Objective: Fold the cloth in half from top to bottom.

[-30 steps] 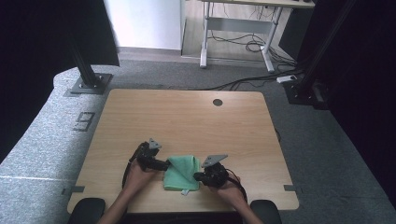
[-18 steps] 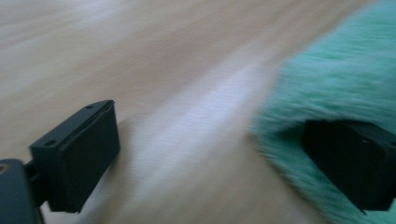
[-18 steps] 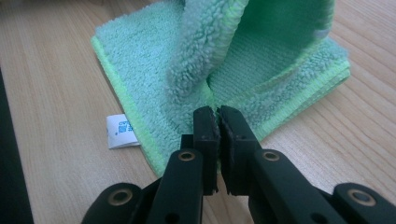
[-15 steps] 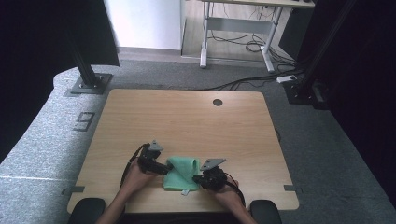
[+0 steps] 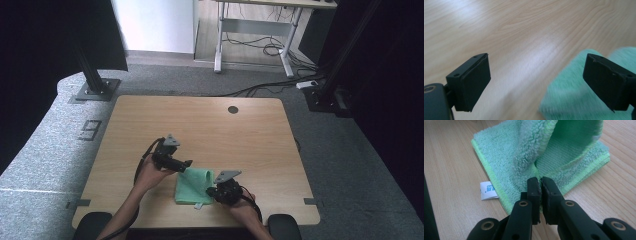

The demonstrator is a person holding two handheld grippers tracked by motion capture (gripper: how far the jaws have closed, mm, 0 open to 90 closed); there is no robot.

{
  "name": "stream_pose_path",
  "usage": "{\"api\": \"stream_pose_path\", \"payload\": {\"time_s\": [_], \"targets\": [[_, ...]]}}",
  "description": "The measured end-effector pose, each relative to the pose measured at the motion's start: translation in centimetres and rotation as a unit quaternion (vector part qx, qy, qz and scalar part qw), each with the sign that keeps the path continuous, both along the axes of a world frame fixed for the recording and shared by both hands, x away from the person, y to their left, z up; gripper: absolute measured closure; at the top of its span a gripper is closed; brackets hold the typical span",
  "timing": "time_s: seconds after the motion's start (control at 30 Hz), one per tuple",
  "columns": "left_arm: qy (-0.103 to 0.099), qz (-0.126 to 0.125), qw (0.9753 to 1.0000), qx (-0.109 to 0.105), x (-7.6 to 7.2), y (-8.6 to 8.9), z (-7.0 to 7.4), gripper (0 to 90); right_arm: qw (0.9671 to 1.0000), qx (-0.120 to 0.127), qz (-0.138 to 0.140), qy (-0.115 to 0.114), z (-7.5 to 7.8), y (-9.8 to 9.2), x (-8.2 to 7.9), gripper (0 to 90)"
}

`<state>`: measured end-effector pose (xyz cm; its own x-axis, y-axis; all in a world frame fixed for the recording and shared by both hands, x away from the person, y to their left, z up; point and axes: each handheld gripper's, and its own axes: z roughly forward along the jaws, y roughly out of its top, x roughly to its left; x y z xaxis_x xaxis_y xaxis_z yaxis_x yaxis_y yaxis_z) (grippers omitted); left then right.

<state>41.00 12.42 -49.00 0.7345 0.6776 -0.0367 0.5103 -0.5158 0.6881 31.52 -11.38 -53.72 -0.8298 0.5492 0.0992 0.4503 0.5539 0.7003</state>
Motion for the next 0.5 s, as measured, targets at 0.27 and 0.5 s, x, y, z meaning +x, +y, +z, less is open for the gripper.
{"api": "stream_pose_path", "payload": {"time_s": [0.27,0.5], "targets": [[0.039,-0.028,0.9986,0.024,0.9,-1.8,-1.9,7.7,0.9999,0.009,-0.001,0.007,0.2,-0.3,0.1,81.6],[0.047,-0.032,0.9982,0.019,-0.5,-0.6,-1.7,7.7,0.9993,0.032,-0.018,0.012,1.8,-1.8,-0.1,61.8]]}}
